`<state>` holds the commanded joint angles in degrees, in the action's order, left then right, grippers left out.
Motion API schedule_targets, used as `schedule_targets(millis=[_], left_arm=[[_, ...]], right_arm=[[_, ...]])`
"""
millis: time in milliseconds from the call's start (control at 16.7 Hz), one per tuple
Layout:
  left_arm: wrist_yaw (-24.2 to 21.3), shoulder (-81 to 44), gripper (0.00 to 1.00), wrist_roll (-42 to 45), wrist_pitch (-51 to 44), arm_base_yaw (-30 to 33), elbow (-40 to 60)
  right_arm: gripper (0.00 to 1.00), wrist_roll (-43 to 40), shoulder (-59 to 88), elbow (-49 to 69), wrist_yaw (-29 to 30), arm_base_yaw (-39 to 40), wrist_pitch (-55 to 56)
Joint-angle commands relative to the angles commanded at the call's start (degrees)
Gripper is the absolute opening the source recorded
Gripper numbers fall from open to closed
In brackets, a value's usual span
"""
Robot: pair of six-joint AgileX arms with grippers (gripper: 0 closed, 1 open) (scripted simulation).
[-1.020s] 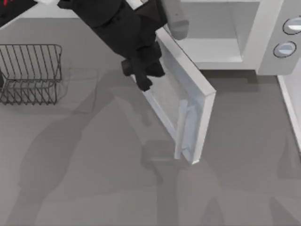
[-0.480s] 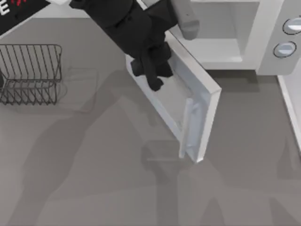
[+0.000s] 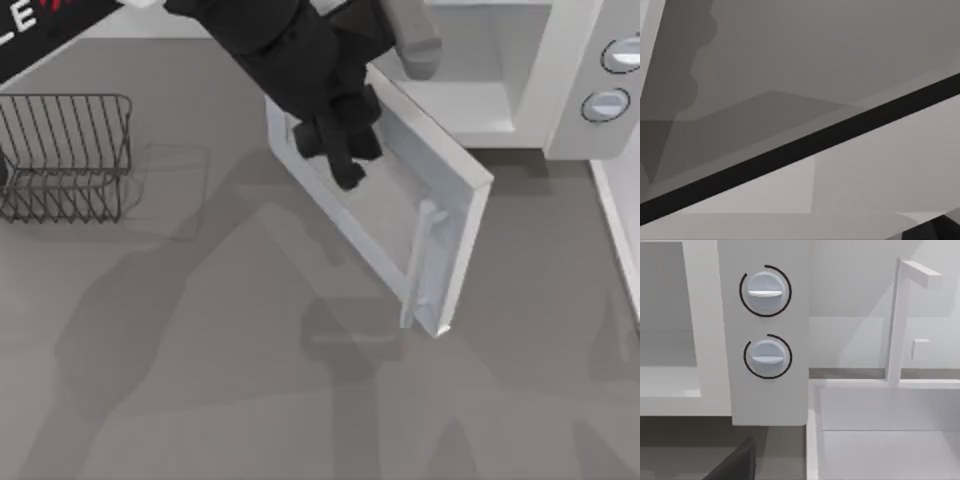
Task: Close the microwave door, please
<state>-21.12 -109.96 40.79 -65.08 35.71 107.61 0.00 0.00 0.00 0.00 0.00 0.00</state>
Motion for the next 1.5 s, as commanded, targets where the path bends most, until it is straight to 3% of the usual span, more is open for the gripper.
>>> schedule_targets(millis=[960, 1500], left_arm=[[-0.71, -6.51, 0.00, -3.04, -4.67, 4.13, 1.84], [1.43, -4.34, 0.00, -3.81, -0.36, 3.66, 5.91]], right_arm=[[1.00, 0.00, 0.00, 0.00, 0.00, 0.00, 0.00], [1.00, 0.00, 0.00, 0.00, 0.00, 0.00, 0.00]])
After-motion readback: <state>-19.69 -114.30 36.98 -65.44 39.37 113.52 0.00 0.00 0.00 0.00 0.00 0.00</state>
